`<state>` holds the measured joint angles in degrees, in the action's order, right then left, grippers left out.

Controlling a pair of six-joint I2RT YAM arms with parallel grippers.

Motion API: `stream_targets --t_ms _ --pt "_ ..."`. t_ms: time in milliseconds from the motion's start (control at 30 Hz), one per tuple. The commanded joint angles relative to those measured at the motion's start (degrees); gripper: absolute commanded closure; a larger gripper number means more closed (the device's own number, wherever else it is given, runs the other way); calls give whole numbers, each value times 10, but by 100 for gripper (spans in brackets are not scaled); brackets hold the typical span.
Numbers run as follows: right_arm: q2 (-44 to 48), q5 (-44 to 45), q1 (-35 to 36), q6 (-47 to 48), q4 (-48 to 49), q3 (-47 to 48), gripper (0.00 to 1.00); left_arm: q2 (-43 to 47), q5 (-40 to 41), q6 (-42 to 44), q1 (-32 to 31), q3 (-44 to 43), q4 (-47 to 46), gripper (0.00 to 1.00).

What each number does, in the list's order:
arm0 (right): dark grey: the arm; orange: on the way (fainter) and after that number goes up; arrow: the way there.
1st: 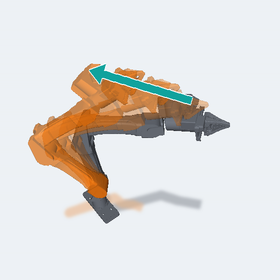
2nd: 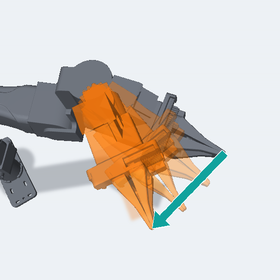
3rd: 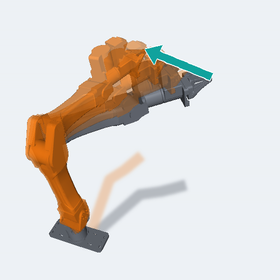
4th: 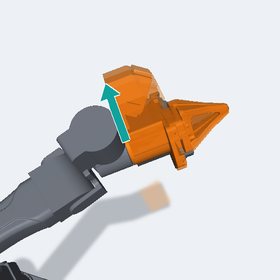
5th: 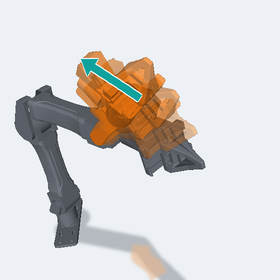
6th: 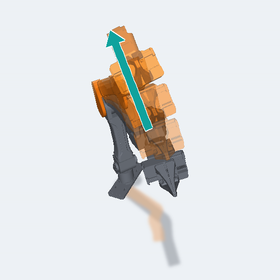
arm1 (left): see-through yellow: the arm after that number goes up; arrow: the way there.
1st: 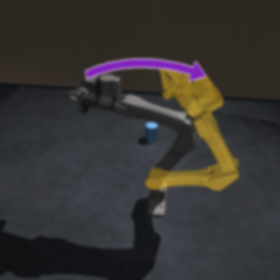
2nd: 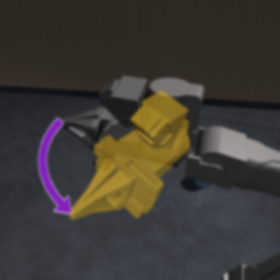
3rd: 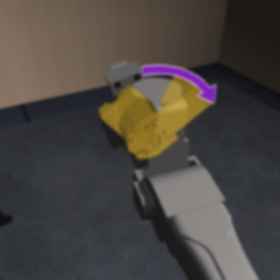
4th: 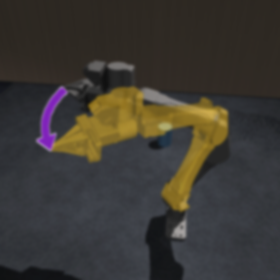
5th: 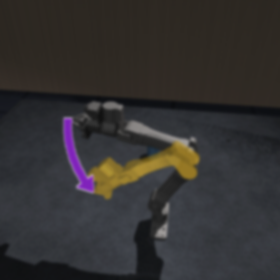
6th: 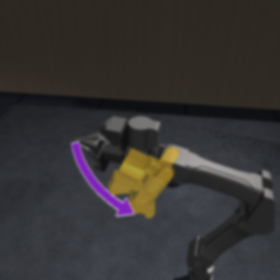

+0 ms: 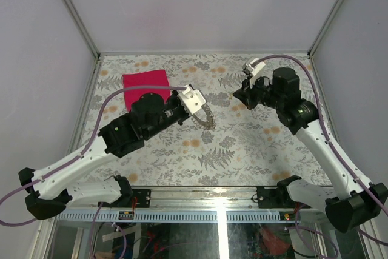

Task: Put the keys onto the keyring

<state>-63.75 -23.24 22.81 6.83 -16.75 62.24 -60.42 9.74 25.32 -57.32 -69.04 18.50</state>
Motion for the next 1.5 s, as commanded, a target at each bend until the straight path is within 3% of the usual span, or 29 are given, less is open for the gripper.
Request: stream_targets --t_ms 0,233,600,1233,1467 --pt "35 -82 -3 30 -26 51 100 -4 -26 -6 3 -32 -60 100" --pt "83 -160 -3 -31 36 57 100 -24 -61 -10 2 -56 -81 100" --pt "79 -264 0 -61 77 75 100 -52 -68 -33 -10 -87 -78 100" --pt "56 -312 24 -49 82 85 100 -67 -42 -29 -45 -97 -75 100" --pt "68 -289 28 -43 85 78 100 -65 -33 -28 -49 -95 -72 100"
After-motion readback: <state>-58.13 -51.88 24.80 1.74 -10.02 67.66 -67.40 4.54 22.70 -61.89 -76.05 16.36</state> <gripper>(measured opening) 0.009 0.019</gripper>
